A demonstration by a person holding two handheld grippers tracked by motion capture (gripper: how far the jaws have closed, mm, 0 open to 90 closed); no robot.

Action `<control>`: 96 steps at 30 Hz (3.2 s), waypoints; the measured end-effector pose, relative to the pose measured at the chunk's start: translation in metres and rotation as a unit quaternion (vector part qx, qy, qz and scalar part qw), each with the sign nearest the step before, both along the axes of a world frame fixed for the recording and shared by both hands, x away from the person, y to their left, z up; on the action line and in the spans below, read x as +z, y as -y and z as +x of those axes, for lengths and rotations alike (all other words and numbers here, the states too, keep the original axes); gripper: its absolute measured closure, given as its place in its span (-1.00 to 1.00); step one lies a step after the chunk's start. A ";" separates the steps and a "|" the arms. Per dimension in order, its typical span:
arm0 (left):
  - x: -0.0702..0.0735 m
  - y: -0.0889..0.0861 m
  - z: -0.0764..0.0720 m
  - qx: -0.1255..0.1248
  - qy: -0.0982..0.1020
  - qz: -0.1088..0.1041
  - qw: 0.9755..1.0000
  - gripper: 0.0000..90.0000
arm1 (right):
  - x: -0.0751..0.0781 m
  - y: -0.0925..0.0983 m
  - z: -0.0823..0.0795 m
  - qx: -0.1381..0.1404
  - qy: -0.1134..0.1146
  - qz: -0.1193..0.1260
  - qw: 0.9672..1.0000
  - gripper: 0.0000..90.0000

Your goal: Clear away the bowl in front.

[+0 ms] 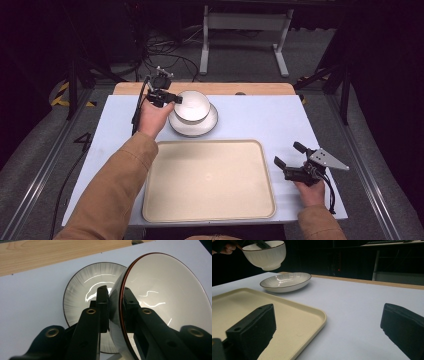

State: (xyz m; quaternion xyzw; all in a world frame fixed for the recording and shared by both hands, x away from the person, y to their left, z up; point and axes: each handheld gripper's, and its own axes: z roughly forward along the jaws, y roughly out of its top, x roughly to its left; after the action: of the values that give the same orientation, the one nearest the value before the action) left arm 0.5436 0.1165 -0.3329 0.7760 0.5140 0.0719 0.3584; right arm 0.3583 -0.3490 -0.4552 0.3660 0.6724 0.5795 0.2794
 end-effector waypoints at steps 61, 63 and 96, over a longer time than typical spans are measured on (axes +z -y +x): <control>0.030 0.022 -0.089 -0.229 0.015 0.045 0.972 0.78 | 0.000 0.000 0.000 0.004 -0.003 0.006 1.000 -0.99; 0.030 0.023 -0.091 -0.233 0.013 0.046 0.971 0.78 | 0.000 0.000 0.000 0.004 -0.003 0.006 1.000 -0.99; -0.010 0.057 -0.107 -0.308 -0.039 0.106 0.945 0.78 | 0.000 0.000 0.000 0.006 -0.004 0.007 1.000 -0.99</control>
State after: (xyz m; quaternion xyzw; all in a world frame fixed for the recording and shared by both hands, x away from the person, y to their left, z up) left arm 0.4370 0.0592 -0.3426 0.9323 0.2524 -0.0180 0.2585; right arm 0.3581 -0.3491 -0.4553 0.3665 0.6717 0.5841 0.2709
